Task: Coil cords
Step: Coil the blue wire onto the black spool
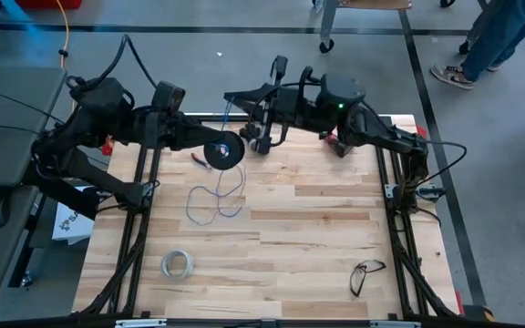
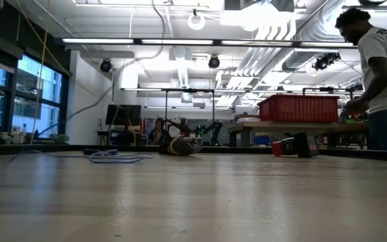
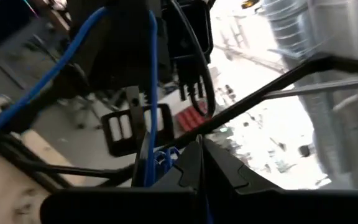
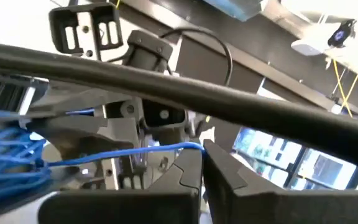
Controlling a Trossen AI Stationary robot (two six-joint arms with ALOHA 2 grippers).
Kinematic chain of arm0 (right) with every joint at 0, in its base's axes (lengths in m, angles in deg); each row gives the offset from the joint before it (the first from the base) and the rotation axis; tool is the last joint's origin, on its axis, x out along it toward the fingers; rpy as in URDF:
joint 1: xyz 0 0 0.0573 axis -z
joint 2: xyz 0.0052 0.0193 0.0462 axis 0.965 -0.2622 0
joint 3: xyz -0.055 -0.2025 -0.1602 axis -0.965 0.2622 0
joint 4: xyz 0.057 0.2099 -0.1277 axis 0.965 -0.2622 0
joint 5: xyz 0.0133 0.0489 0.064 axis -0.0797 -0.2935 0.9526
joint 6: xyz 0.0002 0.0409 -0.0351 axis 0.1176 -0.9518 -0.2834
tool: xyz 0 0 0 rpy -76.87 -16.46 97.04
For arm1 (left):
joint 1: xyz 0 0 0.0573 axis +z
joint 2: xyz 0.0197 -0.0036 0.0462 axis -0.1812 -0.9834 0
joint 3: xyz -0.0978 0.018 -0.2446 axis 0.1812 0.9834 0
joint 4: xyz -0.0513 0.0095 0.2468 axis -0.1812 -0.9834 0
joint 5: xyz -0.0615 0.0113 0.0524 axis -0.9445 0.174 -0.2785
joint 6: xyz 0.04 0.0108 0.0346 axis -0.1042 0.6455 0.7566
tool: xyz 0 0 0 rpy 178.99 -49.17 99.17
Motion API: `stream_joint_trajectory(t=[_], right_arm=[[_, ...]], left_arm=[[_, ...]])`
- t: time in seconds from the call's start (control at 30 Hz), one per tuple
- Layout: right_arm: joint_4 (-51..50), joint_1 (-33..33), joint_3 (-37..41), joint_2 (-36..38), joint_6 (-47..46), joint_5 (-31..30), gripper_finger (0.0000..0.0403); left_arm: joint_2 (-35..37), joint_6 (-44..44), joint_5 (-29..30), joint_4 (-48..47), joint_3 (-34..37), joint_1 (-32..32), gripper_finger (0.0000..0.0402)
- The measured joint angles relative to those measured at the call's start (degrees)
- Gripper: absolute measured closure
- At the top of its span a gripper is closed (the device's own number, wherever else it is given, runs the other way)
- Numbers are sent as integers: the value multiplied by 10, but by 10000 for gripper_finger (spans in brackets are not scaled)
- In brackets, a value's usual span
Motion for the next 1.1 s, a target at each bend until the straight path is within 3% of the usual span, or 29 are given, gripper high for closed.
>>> stream_joint_trajectory(t=[0.27,0.53,0.7,0.9,1.1], right_arm=[[-92,19,0,22,-4,-1,403],[-170,19,0,44,-19,-51,403],[-206,20,0,53,-59,-61,403],[-237,20,-1,53,-138,-61,400],[-281,22,-1,53,-239,-51,355]], left_arm=[[11,161,30,-90,0,24,401],[23,434,109,-120,0,58,401],[23,557,148,-95,0,61,401],[23,656,152,-16,0,60,401],[24,701,145,50,0,60,401]])
